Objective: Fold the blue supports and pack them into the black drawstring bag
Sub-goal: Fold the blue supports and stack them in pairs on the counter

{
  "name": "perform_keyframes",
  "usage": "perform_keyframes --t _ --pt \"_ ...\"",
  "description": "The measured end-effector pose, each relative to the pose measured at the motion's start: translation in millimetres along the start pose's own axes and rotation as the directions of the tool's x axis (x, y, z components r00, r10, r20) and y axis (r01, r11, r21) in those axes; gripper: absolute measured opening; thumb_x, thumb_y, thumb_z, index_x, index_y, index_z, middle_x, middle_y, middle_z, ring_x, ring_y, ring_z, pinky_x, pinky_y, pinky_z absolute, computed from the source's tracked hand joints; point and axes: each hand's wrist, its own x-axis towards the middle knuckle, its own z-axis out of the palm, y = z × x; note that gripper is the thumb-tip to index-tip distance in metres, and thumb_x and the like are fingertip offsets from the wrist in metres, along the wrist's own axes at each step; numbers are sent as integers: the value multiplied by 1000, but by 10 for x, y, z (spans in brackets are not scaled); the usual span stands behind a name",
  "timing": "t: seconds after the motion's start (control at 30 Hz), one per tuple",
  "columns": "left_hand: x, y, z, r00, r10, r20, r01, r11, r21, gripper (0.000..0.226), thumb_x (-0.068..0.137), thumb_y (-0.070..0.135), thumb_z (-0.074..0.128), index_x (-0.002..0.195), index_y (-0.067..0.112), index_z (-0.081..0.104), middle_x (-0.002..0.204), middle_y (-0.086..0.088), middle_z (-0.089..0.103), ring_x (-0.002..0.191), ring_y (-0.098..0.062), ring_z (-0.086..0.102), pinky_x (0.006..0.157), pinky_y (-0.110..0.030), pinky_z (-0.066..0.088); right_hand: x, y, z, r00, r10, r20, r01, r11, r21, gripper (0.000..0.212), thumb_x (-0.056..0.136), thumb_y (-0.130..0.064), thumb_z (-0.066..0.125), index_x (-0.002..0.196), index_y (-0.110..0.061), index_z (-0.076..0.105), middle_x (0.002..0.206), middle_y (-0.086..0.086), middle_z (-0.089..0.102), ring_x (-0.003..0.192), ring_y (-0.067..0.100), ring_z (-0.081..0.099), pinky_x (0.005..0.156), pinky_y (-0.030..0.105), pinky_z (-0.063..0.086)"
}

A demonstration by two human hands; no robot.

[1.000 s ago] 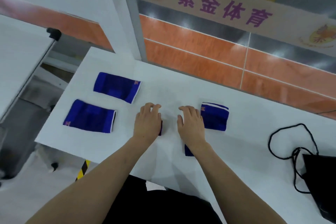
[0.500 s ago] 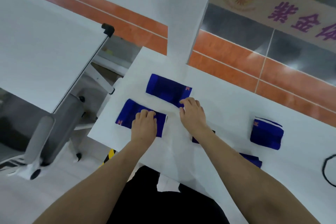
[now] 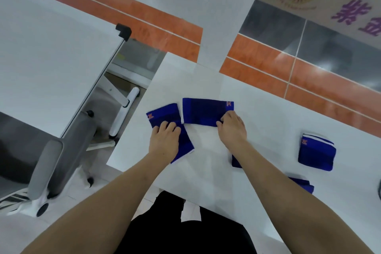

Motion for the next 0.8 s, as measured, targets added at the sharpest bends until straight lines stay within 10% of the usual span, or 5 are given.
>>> perform_keyframes --t 0.27,0.5,0.8 --pt "266 -99 -2 995 54 84 -50 998 -47 55 91 15 63 143 23 45 150 0 37 150 -28 21 122 -48 22 50 150 -59 999 -4 54 4 1000 13 33 100 -19 63 131 -17 57 135 -1 49 128 18 47 94 34 50" --pt "392 177 -121 993 -116 -37 99 948 -304 22 101 22 51 123 19 57 125 2 61 119 -23 48 91 -36 43 -30 185 -56 998 -31 53 30 999 11 34 99 -17 63 133 -16 57 137 0 48 130 18 47 97 33 50" --pt "479 600 -235 857 -491 158 381 396 -836 30 93 27 70 116 18 54 97 1 65 82 -14 63 59 -23 44 -116 248 -72 994 -86 67 85 996 9 31 99 -15 60 130 -16 61 134 -1 49 128 17 45 94 34 52"
